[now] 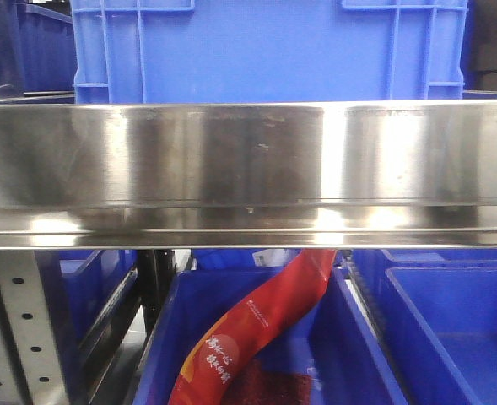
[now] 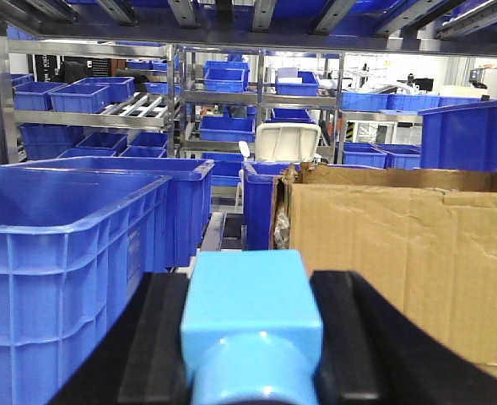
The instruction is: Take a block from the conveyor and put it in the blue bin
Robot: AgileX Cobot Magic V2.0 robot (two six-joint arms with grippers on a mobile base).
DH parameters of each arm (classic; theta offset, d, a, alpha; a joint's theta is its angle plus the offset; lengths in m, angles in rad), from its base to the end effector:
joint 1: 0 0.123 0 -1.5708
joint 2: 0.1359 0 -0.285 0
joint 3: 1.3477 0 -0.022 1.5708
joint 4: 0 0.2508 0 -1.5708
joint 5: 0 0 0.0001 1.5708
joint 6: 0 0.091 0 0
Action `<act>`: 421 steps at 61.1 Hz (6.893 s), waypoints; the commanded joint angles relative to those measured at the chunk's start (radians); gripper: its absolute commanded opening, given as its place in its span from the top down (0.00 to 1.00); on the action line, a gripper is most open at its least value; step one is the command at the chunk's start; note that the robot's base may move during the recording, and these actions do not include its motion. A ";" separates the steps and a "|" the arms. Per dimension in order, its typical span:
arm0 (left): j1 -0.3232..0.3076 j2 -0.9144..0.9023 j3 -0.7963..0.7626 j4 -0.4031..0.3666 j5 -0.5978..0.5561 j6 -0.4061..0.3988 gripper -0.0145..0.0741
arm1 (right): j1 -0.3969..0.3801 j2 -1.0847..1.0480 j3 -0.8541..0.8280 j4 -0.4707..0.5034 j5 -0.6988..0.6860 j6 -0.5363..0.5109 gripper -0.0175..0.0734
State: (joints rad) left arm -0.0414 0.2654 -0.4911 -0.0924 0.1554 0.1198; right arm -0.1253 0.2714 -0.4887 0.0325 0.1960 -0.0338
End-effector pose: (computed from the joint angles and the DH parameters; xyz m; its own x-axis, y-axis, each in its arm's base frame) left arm 0.0593 -0.0038 0.3467 0.1589 0.0219 -0.9871 0.0510 0.9982 0.0304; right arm 0.0610 -0.0071 0.3418 0.1073 -0.0155 -0.9941 0.1189 0.9929 -0.0026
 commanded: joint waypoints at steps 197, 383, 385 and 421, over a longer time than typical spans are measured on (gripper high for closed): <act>-0.539 0.630 -0.255 -0.145 -0.142 0.001 0.96 | 0.424 0.477 -0.260 0.006 0.004 -0.003 0.99; -0.539 0.304 0.033 -0.181 -0.155 0.001 0.96 | 0.038 -0.271 0.489 -0.033 -0.156 0.034 0.99; -0.539 0.304 0.033 -0.181 -0.155 0.001 0.96 | 0.038 -0.271 0.489 -0.033 -0.156 0.034 0.99; -0.070 -0.190 0.443 0.185 -0.167 -0.236 0.96 | 0.038 -0.271 0.489 -0.033 -0.158 0.034 0.99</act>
State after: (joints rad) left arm -0.1483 0.1470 -0.0956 0.0921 0.0000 -0.1051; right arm -0.0819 0.0028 -0.0024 0.0079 0.0592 0.0000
